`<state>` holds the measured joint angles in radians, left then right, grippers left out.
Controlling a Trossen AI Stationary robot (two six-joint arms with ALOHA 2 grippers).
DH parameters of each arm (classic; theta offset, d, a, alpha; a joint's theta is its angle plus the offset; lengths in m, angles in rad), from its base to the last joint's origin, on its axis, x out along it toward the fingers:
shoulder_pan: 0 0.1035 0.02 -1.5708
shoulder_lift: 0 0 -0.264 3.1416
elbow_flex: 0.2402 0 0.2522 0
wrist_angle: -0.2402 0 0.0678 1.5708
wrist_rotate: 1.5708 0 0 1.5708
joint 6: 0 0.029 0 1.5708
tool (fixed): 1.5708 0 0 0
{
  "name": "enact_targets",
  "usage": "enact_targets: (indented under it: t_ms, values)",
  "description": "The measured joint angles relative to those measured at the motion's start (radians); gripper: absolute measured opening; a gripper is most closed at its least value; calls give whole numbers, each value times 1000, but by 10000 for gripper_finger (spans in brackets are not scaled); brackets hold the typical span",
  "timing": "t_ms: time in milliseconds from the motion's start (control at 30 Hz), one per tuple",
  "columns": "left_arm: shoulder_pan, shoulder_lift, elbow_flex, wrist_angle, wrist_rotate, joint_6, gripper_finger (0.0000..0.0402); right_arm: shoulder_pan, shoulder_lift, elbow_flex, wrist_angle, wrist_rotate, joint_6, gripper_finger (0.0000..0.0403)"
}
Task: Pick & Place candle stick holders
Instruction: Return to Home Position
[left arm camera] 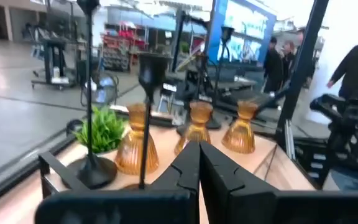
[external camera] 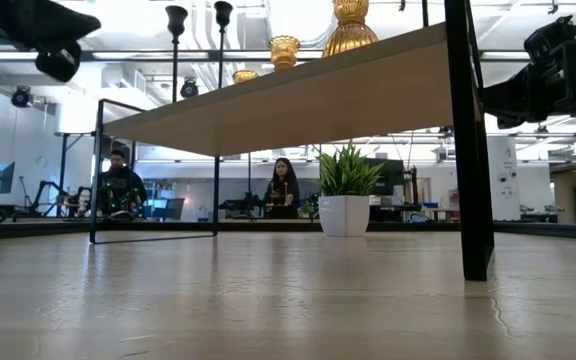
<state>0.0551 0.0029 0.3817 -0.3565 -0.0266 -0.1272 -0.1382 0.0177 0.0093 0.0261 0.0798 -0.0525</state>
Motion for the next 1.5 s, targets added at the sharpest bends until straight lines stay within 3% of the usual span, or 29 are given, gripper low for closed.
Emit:
enact_targets:
  t_ms: [133, 367, 800, 1500]
  values:
    - [0, 0, -63, 16, 60, -8, 4, 1, -1, 0, 0, -2, 0, 8]
    - [-1, -1, -168, 193, 148, -73, 3, 0, -2, 0, 0, 0, 0, 8]
    - [-3, -1, -272, 274, 166, 23, 1, 1, -2, 0, -1, 0, 0, 8]
    - [-2, -1, -365, 370, 167, 27, 1, 1, -2, 0, -2, 0, 0, 8]
